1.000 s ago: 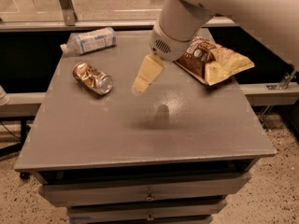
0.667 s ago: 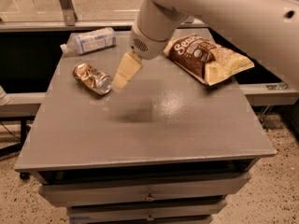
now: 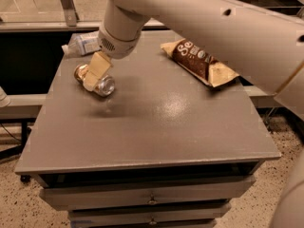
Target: Place orange can upright
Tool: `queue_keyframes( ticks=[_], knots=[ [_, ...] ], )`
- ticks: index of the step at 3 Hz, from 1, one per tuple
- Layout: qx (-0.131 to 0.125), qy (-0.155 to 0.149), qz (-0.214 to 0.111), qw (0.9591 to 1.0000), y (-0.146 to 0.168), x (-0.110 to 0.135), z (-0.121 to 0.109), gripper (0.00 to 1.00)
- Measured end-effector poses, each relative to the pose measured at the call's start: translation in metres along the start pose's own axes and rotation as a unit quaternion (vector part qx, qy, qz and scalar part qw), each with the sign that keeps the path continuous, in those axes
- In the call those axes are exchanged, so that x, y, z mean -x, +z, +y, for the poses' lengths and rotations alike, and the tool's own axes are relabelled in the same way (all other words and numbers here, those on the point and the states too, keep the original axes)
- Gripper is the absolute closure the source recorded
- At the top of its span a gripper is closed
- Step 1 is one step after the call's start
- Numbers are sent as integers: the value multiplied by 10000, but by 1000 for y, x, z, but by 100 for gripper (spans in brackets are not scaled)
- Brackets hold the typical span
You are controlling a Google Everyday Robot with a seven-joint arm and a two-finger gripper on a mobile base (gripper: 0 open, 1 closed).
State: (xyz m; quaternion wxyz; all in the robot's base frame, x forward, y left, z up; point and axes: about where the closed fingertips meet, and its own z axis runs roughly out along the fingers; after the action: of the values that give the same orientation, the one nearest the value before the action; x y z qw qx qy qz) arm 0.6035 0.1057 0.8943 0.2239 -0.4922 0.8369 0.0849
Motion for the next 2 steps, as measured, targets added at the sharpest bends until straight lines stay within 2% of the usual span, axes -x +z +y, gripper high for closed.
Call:
queue_keyframes(
  ticks=[1, 2],
  knots=[
    [54, -153, 126, 9998, 26, 22, 15, 0],
    [53, -299, 330, 9990, 50, 38, 21, 0]
  ],
)
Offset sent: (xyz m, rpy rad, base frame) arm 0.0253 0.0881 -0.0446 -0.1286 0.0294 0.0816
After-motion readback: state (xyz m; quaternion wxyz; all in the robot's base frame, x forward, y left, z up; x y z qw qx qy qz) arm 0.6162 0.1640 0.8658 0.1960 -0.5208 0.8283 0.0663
